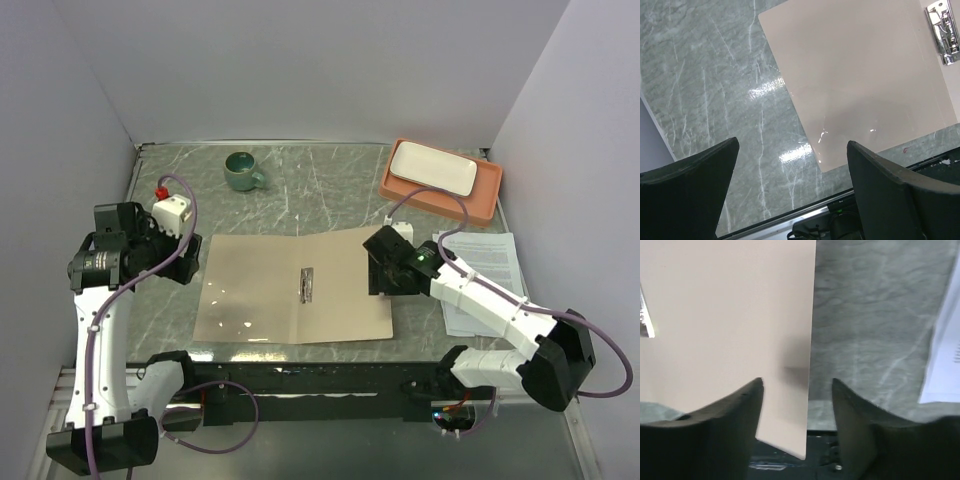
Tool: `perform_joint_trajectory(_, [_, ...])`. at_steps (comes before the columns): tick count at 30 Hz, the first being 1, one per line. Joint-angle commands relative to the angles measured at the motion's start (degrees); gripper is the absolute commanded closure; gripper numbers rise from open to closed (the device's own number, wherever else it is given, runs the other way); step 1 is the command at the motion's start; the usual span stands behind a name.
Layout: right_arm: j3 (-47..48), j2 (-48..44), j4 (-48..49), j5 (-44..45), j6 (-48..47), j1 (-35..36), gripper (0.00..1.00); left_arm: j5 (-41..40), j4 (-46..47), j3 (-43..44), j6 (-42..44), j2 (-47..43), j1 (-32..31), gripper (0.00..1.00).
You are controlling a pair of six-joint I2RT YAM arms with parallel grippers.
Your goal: Put the files into the folder
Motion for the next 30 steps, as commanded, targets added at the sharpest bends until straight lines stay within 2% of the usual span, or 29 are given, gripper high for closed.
perform_joint_trajectory(1, [4.05,0.73,-4.28,6.66,1.54,-1.89,0.27,0.86,2.8,0.46,0.54,-0.33,-0.3,0.04])
perform_joint_trajectory(6, [7.04,-0.41,-8.32,12.02,5.76,-1.46,0.22,1.12,2.89,2.04,0.36,2.66,-0.3,0.04])
perform_joint_trajectory(10, [9.67,-0.25,-2.11,9.23,4.27,4.24,0.2,1.82,3.24,3.1,0.01,3.98,-0.3,0.04])
perform_joint_trajectory(12, [10.64,3.44,-0.51,5.8,4.71,7.13,0.2,2.44,3.33,3.54,-0.25,4.24,-0.3,0.04])
perform_joint_trajectory(16, [14.32,12.13,3.27,4.73,5.15,13.3,0.19,2.71,3.59,3.28,-0.52,4.33,-0.21,0.04])
perform_joint_trajectory(19, [17.05,19.34,5.73,3.68,5.5,16.64,0.22,1.75,4.12,2.14,-0.52,4.16,-0.3,0.04])
perform_joint_trajectory(23, [19.17,26.9,9.95,0.95,6.82,18.14,0.25,1.04,4.21,1.26,-0.25,4.07,-0.3,0.04])
perform_joint_trajectory(30, [25.4,35.26,12.68,0.25,6.38,18.85,0.22,0.6,4.47,0.2,0.1,2.57,-0.21,0.04])
